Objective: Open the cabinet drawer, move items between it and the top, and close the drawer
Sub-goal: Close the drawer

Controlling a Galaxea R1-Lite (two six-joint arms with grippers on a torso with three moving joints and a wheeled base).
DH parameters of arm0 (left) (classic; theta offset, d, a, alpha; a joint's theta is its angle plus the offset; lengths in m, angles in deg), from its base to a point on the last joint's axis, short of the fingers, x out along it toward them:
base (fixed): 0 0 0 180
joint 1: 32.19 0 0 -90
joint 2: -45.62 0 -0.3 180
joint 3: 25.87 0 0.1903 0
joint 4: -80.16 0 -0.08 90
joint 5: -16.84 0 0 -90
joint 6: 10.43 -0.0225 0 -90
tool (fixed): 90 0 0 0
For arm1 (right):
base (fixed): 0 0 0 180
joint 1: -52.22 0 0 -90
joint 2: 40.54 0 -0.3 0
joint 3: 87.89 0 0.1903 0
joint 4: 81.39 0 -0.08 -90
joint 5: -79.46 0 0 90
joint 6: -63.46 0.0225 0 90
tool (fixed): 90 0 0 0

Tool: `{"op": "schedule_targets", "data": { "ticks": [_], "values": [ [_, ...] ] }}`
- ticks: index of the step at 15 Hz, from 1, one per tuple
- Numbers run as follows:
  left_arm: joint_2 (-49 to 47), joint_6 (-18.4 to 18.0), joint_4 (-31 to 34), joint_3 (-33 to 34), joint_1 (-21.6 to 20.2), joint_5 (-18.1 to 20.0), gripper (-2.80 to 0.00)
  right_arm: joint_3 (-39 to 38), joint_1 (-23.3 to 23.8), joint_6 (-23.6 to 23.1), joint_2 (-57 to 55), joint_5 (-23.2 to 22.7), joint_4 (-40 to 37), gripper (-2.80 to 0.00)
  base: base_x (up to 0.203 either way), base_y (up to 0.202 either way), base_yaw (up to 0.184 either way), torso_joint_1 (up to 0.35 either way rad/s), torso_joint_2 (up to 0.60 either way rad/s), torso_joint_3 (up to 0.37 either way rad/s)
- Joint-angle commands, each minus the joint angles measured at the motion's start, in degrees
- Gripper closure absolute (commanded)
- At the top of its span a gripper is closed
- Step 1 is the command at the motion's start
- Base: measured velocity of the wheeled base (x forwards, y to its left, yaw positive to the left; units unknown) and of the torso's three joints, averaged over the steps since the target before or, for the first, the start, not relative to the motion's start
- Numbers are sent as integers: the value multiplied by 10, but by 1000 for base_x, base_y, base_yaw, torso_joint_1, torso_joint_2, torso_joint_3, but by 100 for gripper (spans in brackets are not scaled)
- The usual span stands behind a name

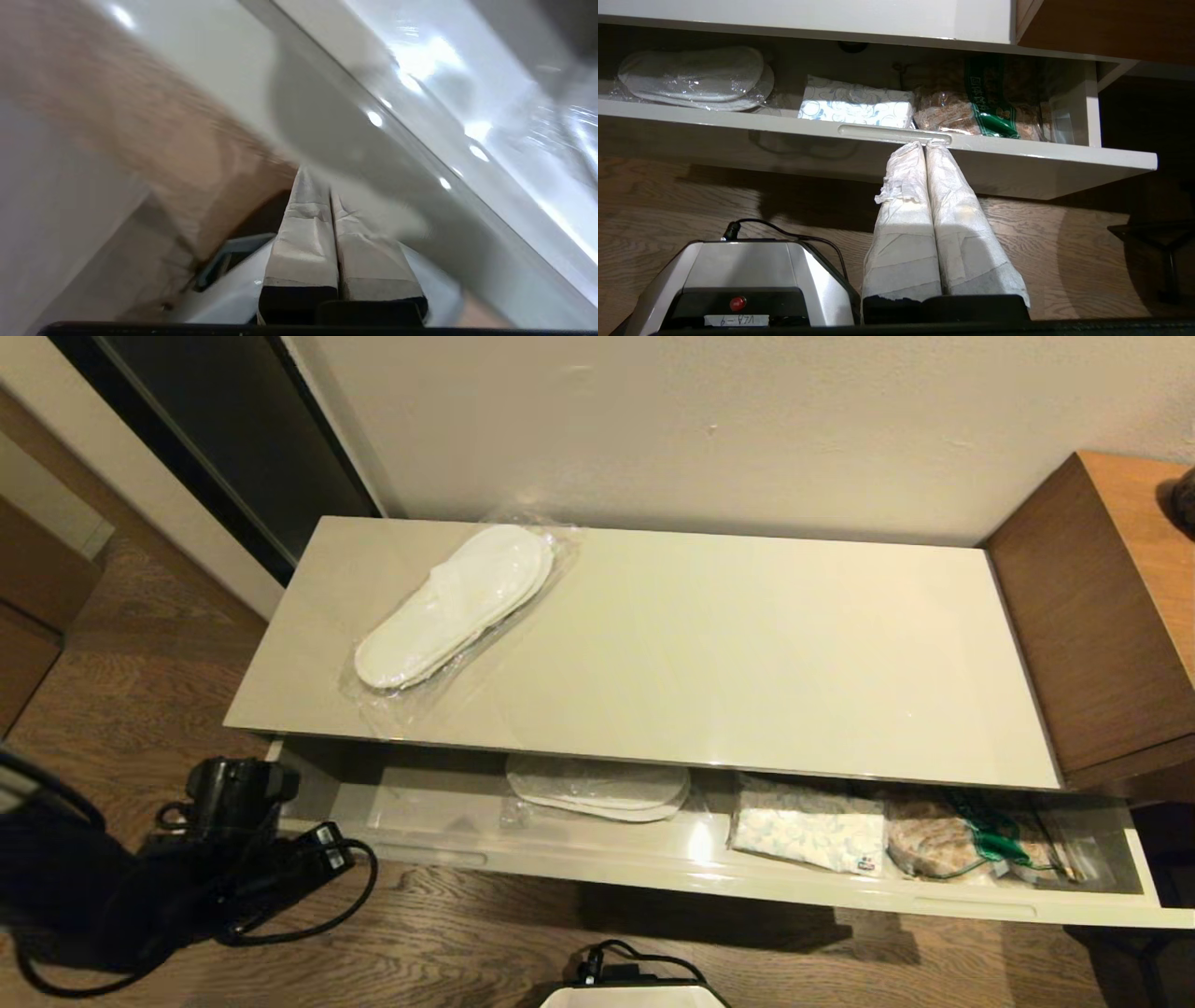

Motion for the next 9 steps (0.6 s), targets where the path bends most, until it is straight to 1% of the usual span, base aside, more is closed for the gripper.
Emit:
{"op": "schedule_targets", "data": {
  "ticks": [1,3,5,9],
  "values": [
    [-47,3,-7,-43,5,-9,0,0,0,-1,0,0,0,0,0,0,0,0,0,0],
    [-45,4,1,-73,6,-12,0,0,0,-1,0,0,0,0,0,0,0,0,0,0],
    [-28,3,13,-88,6,-13,0,0,0,-1,0,0,0,0,0,0,0,0,0,0],
    [17,3,84,-142,6,-12,0,0,0,-1,0,0,0,0,0,0,0,0,0,0]
  ]
}}
